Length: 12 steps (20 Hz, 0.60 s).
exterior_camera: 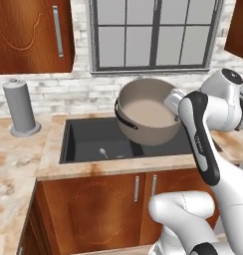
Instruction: Pick the pot and strainer and place them in the sink. Then turn on the water.
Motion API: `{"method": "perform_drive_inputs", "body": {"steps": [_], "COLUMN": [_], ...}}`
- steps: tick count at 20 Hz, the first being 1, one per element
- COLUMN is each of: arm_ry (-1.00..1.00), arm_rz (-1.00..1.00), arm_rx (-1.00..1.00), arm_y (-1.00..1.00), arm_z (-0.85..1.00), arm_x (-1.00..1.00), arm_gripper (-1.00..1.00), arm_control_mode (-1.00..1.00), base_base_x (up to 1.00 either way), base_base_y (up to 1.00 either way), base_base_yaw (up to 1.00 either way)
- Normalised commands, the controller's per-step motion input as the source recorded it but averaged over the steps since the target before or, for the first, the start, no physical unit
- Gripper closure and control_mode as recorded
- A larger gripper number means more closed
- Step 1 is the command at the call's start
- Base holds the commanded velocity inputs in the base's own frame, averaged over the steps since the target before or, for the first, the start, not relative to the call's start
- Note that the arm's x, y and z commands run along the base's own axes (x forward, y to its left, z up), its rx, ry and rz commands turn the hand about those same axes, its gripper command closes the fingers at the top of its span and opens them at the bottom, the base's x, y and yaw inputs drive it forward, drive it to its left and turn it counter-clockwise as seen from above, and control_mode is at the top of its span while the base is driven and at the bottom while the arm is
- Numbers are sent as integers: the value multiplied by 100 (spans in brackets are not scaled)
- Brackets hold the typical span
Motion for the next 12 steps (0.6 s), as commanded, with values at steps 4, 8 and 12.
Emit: {"method": "perform_drive_inputs", "body": {"steps": [4,8,12], "arm_ry": [0,0,0], "arm_rz": [0,0,0], "arm_rx": [0,0,0], "arm_y": [0,0,0], "arm_z": [0,0,0], "arm_x": [0,0,0], "arm_gripper": [100,100,100], "arm_control_mode": [100,100,100], "base_base_x": [46,42,34], "base_base_y": [5,9,12], "base_base_yaw": [3,3,3]}}
